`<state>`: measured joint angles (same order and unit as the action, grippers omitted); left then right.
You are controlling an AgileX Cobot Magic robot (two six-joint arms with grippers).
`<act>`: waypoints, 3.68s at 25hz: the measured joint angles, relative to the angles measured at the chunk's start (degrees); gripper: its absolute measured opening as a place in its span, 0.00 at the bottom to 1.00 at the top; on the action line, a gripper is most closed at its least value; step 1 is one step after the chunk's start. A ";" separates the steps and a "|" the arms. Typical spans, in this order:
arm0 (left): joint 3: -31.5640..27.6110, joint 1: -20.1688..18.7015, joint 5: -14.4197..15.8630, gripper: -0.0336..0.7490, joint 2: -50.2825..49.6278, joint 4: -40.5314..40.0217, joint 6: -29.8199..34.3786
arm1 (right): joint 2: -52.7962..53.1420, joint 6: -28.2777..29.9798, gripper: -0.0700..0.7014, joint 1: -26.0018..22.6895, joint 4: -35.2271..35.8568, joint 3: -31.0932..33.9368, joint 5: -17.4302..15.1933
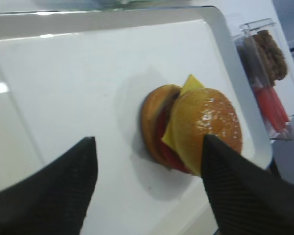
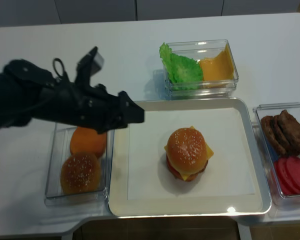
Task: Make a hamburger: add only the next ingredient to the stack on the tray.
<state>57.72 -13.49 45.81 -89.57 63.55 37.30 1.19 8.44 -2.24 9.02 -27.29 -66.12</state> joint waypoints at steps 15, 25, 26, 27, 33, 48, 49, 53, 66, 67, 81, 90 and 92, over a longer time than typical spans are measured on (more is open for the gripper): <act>0.00 17.25 9.66 0.64 12.39 -33.78 -18.54 | 0.00 0.00 0.59 0.00 0.00 0.00 0.00; 0.00 23.18 16.15 0.63 20.82 -49.42 -24.55 | 0.00 0.00 0.59 0.00 0.00 0.00 0.00; 0.00 23.16 16.31 0.63 21.97 -49.70 -24.69 | 0.00 0.00 0.59 0.00 0.00 0.00 0.00; 0.00 23.16 16.59 0.63 23.02 -49.83 -24.77 | 0.00 0.00 0.59 0.00 0.00 0.00 0.00; -1.57 23.16 18.75 0.62 28.11 -49.83 -24.91 | 0.00 0.00 0.59 0.00 0.00 0.00 0.00; -20.19 23.16 19.13 0.61 53.97 -49.96 -25.30 | 0.00 0.00 0.59 0.00 0.00 0.00 0.00; -20.89 23.16 19.21 0.61 55.99 -49.96 -25.30 | 0.00 0.00 0.59 0.00 0.00 0.00 0.00; -21.66 23.16 20.26 0.61 61.93 -50.32 -25.30 | 0.00 0.00 0.59 0.00 0.00 0.00 0.00; -21.85 23.16 26.00 0.61 73.57 -50.40 -25.30 | 0.00 0.18 0.59 0.86 0.00 0.00 0.00; -22.20 23.16 26.00 0.61 74.18 -50.40 -25.30 | 0.00 0.18 0.59 0.86 0.00 0.00 0.00; -27.39 23.29 26.35 0.60 82.52 -50.40 -25.30 | 0.00 0.18 0.59 0.98 0.00 0.00 0.00; -27.52 23.29 26.12 0.60 84.07 -50.40 -25.30 | 0.00 0.18 0.59 0.98 0.00 0.00 0.00; -27.52 23.29 25.92 0.60 85.27 -50.67 -25.30 | 0.00 0.18 0.59 0.98 0.00 0.00 0.00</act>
<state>30.20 9.80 71.74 -4.30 12.88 12.00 1.19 8.63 -1.26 9.02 -27.29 -66.12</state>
